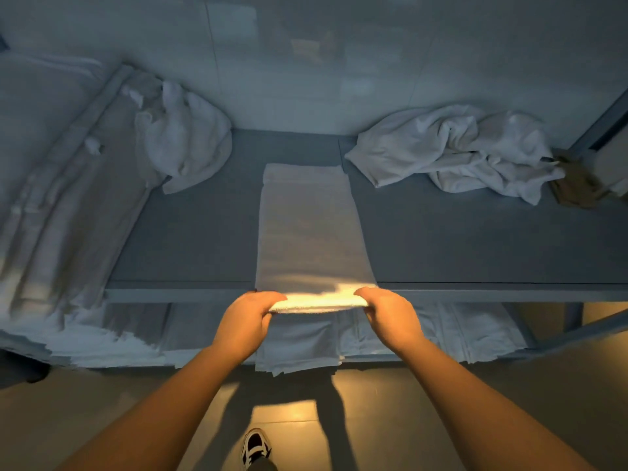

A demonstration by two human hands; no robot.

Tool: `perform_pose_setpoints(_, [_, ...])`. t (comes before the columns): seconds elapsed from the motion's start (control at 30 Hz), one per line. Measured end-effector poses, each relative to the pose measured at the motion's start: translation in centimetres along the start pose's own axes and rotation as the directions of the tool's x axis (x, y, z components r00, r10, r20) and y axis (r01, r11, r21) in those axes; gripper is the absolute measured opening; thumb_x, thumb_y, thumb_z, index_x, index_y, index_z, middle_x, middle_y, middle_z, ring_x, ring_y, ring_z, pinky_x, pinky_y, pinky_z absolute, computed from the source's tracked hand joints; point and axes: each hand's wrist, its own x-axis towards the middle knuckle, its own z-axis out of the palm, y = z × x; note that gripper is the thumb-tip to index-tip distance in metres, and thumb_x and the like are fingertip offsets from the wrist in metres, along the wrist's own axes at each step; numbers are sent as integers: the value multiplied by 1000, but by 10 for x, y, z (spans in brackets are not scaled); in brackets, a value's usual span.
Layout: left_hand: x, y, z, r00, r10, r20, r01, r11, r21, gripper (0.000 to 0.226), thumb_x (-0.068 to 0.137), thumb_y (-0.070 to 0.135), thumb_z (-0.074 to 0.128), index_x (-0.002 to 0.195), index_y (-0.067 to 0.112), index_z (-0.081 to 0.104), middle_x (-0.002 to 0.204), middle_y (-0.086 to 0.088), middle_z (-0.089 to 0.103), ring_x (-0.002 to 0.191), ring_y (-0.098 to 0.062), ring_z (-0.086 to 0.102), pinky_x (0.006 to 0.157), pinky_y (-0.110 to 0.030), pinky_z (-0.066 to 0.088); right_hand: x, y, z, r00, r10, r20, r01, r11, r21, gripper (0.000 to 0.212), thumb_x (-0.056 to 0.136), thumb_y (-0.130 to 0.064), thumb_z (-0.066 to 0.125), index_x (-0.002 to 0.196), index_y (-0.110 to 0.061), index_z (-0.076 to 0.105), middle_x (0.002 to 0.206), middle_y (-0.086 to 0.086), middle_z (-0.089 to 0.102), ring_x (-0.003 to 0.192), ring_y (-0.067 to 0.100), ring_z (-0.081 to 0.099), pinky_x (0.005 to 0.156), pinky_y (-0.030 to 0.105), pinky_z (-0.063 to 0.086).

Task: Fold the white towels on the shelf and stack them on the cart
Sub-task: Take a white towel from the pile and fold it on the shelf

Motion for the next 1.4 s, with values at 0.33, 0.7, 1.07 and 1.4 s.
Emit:
perform_pose_setpoints(0.33, [-28,54,-43,914,-178,-366,82,961,-263,15,91,13,62,84,26,63,70,5,60,65,-15,54,55,-36,41,-46,-13,-49,947,179,-266,23,789,614,12,95,-14,55,86,-22,59,66,-4,54,56,3,45,49,16,34])
perform_pose_setpoints(0.7, [17,66,-96,790,-283,-543,-8,882,-472,20,86,21,65,71,29,54,66,6,55,61,-4,49,53,-12,36,-4,-57,-87,824,336,-456,126,677,725,31,95,-24,52,69,-29,36,51,-11,34,49,7,31,45,21,26])
perform_pose_setpoints(1.07, [120,2,-85,879,-230,-417,119,954,-276,17,93,19,58,85,6,54,70,-12,57,69,-29,53,59,-34,29,97,-42,-66,853,420,-310,-91,704,704,18,99,-26,47,102,-8,49,84,14,55,77,25,50,64,29,34])
perform_pose_setpoints(1.4, [162,-71,-6,917,-382,-115,351,909,-225,15,96,12,51,107,4,56,98,-20,62,93,-32,59,67,-28,30,149,-3,13,911,409,55,-359,719,595,41,101,-18,44,137,2,39,138,21,46,125,34,44,98,38,35])
